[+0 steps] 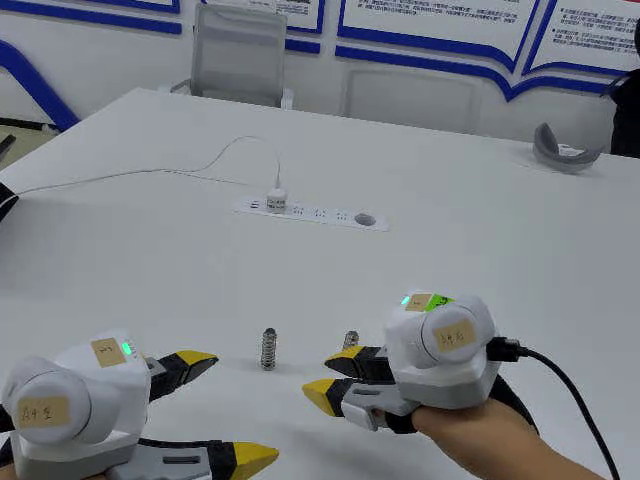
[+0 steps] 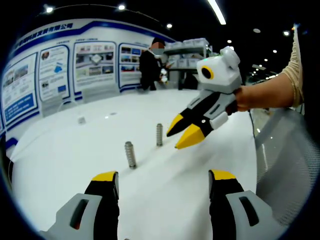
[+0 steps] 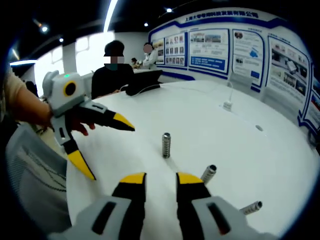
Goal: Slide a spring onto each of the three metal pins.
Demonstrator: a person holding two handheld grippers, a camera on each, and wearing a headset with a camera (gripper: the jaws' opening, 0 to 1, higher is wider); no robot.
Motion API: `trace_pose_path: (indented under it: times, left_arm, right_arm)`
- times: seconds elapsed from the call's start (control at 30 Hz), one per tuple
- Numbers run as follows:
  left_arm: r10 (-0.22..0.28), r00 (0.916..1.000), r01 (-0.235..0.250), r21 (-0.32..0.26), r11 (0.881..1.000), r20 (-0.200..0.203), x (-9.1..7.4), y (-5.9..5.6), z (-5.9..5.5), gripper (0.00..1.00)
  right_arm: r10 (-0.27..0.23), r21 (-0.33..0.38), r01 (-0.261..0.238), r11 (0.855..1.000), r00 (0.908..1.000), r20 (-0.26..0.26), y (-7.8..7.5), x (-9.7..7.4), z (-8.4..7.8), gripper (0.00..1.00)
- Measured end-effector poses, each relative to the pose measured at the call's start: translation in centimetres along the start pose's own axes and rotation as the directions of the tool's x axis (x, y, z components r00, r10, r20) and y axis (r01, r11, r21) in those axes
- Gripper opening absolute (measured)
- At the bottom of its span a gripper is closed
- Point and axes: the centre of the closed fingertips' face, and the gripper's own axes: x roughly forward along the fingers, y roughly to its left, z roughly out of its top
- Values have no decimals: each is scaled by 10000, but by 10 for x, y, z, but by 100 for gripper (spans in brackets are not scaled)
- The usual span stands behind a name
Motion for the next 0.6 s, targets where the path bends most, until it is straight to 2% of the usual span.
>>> trace_pose_path:
  times: [0.6]
  left_arm:
    - [-92, 10000, 92, -11, 10000, 4, 2, -5, 0, 75]
  right_arm:
    - [-621, 410, 613, 9973, 9979, 185, -23, -36, -16, 28]
